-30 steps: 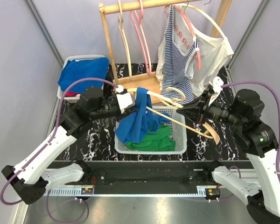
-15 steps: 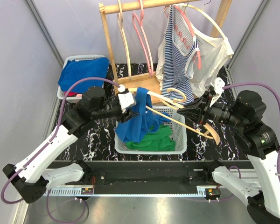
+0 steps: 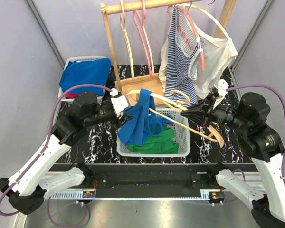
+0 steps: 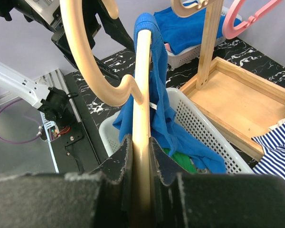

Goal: Remove the tank top from the hanger

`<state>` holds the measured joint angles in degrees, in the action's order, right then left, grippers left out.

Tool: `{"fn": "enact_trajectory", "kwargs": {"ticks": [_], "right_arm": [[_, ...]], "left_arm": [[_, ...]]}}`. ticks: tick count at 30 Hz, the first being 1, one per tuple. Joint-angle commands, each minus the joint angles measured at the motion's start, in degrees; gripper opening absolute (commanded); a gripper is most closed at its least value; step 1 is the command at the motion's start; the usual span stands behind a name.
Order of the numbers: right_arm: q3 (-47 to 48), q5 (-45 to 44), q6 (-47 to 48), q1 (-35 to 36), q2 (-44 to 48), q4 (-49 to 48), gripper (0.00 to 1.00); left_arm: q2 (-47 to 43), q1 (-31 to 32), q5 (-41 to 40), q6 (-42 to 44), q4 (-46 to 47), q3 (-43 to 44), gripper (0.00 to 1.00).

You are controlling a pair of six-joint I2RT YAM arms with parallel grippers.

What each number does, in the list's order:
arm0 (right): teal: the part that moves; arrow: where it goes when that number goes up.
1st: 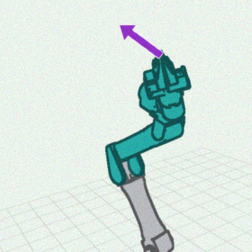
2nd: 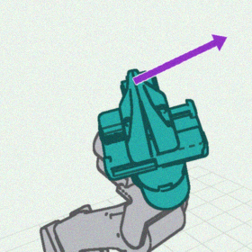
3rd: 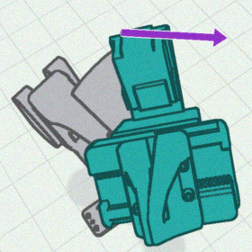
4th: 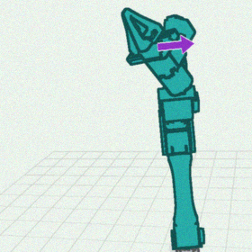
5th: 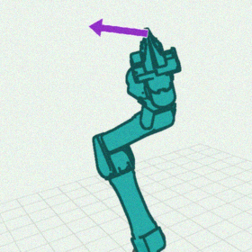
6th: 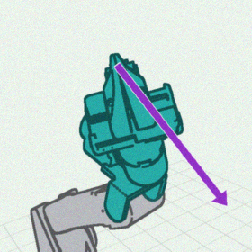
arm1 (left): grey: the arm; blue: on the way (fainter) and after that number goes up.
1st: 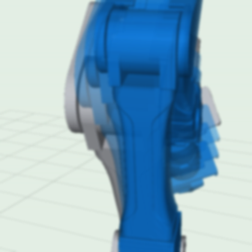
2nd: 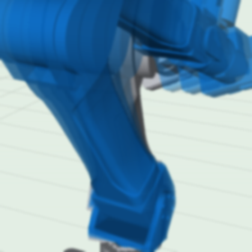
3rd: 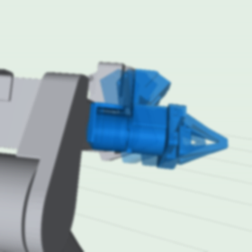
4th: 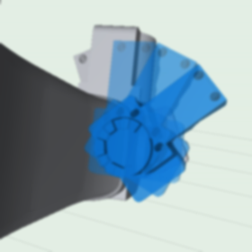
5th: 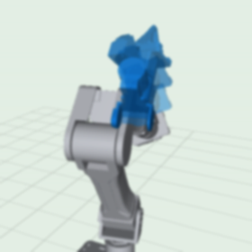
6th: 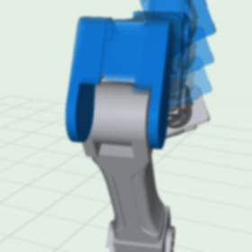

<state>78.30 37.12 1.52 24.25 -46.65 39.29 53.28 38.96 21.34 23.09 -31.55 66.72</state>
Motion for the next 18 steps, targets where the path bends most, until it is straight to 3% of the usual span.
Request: {"fn": "enact_trajectory", "kwargs": {"ticks": [1, 6, 8, 10, 11, 14, 18], "right_arm": [[0.62, 0.32, 0.33, 0.1, 0.6, -3.43, 0.0], [0.97, 1.11, -0.38, 0.1, 0.42, -3.6, 0.0], [0.8, 1.11, -0.64, 0.1, 0.6, -3.61, 0.0], [0.63, 0.93, -0.82, 0.1, 0.77, -3.61, 0.0], [0.54, 0.85, -0.9, 0.18, 0.77, -3.6, 0.0], [0.19, 0.49, -0.73, 0.18, 1.21, -3.6, 0.0], [-0.25, 0.23, -0.55, 0.1, 0.77, -3.52, 0.0]], "left_arm": [[-0.11, -0.29, 0.71, 0.2, 1.05, -1.41, 0.63], [3.32, -0.29, 4.31, -0.5, 4.65, -1.77, 0.61], [4.29, -0.29, 5.64, -0.68, 6.23, -1.59, 0.55], [5.17, -0.29, 6.08, -0.68, 6.85, -0.19, 0.47], [5.26, -0.29, 6.17, -0.85, 7.2, 0.42, 0.33], [5.17, -0.29, 6.26, -0.85, 6.68, 3.32, 0.08], [4.47, -0.29, 5.82, -1.03, 5.1, 7.1, 0.05]]}}
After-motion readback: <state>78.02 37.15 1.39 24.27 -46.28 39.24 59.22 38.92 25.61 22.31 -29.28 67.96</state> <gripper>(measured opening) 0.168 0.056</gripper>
